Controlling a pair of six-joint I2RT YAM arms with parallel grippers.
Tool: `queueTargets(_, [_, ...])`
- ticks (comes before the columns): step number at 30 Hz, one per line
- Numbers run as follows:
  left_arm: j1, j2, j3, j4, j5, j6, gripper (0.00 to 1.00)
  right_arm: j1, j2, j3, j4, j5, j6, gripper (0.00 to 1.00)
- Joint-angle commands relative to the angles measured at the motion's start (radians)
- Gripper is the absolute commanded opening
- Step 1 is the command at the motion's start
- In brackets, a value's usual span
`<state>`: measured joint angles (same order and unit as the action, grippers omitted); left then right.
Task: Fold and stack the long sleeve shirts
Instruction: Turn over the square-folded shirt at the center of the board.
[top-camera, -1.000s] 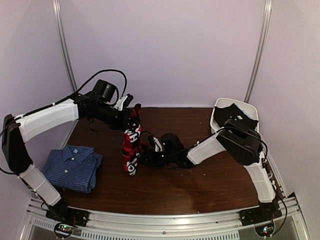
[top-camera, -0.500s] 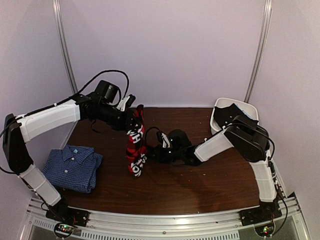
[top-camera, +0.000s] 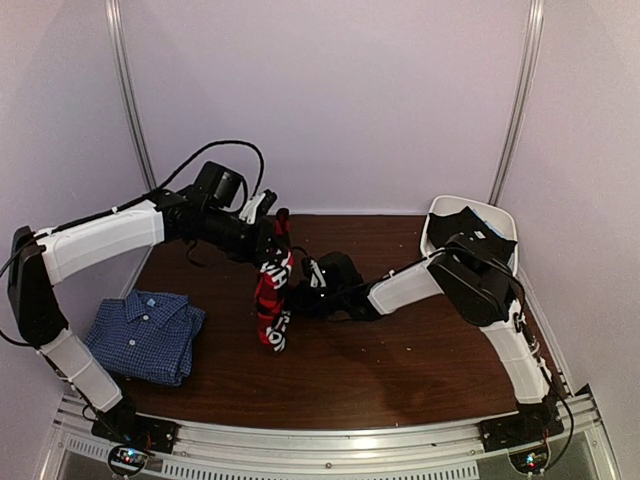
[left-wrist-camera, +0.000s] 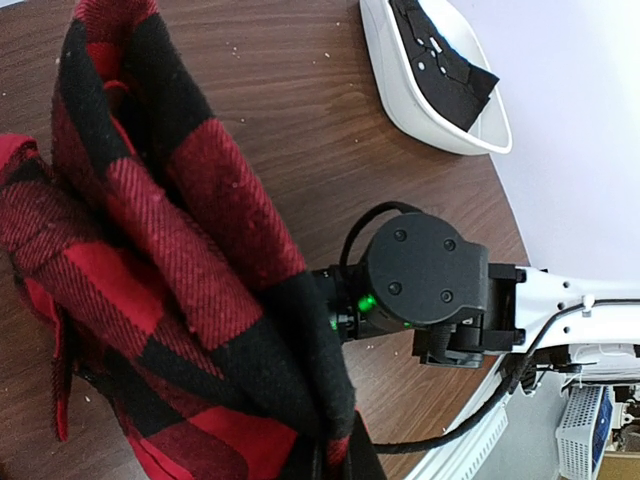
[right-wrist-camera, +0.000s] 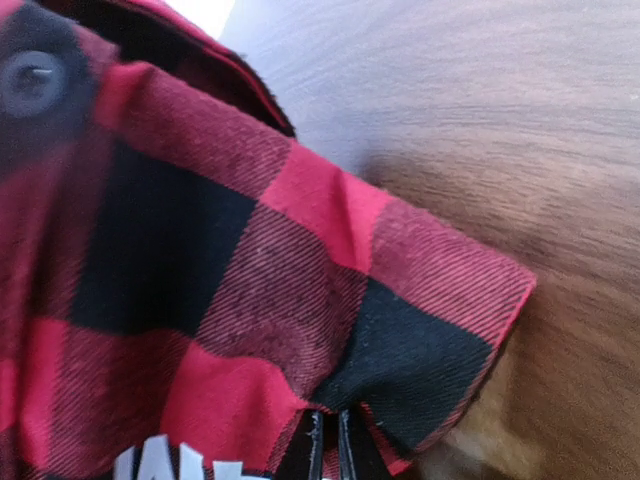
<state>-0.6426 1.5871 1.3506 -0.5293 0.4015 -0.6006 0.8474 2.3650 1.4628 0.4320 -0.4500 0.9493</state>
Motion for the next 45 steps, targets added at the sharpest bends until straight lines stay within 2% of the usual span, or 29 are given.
queueTargets(1, [-0.032, 0.012, 0.048, 0.098, 0.039, 0.013, 0.0, 0.009, 0.048, 0.056, -0.02, 0.012, 0.038, 0.08])
queueTargets(5, [-0.062, 0.03, 0.073, 0.116, 0.049, 0.015, 0.0, 0.008, 0.061, 0.067, 0.009, -0.009, 0.052, 0.08])
queueTargets(9, [-0.066, 0.057, 0.079, 0.116, 0.048, 0.009, 0.0, -0.015, 0.019, -0.002, 0.079, -0.023, 0.073, 0.1])
queueTargets(14, [-0.066, 0.09, 0.087, 0.116, 0.046, 0.003, 0.0, -0.06, -0.04, -0.068, 0.166, -0.115, 0.076, 0.22])
queueTargets(17, [-0.068, 0.106, 0.094, 0.12, 0.042, -0.006, 0.0, -0.087, -0.099, -0.134, 0.204, -0.119, 0.07, 0.28])
queueTargets(21, [-0.069, 0.118, 0.103, 0.125, 0.031, -0.019, 0.0, -0.117, -0.201, -0.195, 0.156, -0.084, 0.028, 0.33])
queueTargets(27, [-0.079, 0.128, 0.104, 0.137, 0.014, -0.044, 0.0, -0.156, -0.367, -0.265, 0.016, 0.012, -0.04, 0.35])
queueTargets(32, [-0.121, 0.177, 0.142, 0.147, 0.004, -0.06, 0.0, -0.205, -0.532, -0.362, -0.052, 0.048, -0.093, 0.39])
queueTargets(36, [-0.181, 0.274, 0.195, 0.211, -0.004, -0.11, 0.0, -0.239, -0.707, -0.423, -0.213, 0.136, -0.185, 0.44])
queueTargets(39, [-0.241, 0.431, 0.324, 0.251, -0.014, -0.155, 0.0, -0.264, -0.838, -0.477, -0.308, 0.213, -0.237, 0.47])
queueTargets(43, [-0.327, 0.645, 0.609, 0.216, -0.011, -0.171, 0.29, -0.278, -0.954, -0.526, -0.418, 0.259, -0.29, 0.53])
queueTargets(45, [-0.341, 0.691, 0.693, 0.196, -0.015, -0.18, 0.4, -0.282, -0.989, -0.547, -0.458, 0.273, -0.303, 0.56])
